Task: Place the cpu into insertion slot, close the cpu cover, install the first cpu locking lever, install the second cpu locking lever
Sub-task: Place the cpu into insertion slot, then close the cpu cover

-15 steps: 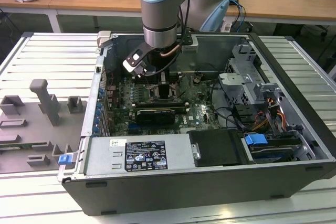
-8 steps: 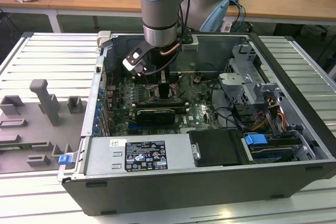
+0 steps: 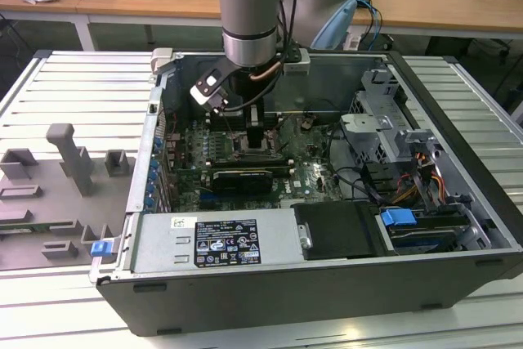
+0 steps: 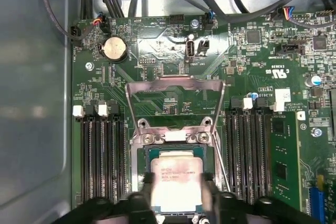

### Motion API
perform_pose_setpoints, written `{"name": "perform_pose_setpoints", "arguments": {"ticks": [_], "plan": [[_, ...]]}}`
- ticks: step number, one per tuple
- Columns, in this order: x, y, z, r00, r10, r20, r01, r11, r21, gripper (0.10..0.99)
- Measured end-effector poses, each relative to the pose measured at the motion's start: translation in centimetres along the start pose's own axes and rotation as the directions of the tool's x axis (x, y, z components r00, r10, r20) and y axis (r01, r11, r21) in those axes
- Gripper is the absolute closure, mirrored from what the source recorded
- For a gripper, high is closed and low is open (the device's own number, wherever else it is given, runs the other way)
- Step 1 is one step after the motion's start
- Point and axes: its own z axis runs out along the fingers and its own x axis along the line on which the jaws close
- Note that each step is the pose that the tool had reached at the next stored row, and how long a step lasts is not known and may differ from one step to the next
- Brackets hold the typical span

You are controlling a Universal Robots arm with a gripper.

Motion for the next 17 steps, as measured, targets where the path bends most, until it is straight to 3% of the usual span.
{"name": "perform_pose_setpoints", "arguments": {"ticks": [2,3,5,14,17], "plan": [[0.01,0.01,-0.11,1.0,0.0,0.0006,0.0,1.0,0.0,0.753],[0.0,0.01,-0.16,1.0,0.0,0.0011,0.0,1.0,0.0,0.871],[0.0,0.03,-0.32,1.0,0.0,0.0024,0.0,1.0,0.001,0.98],[0.03,0.13,-1.46,1.0,0.0,0.005,0.0,1.0,0.001,0.98],[0.05,0.86,-1.43,1.0,0.0,0.0053,0.0,1.0,0.005,0.98]]}}
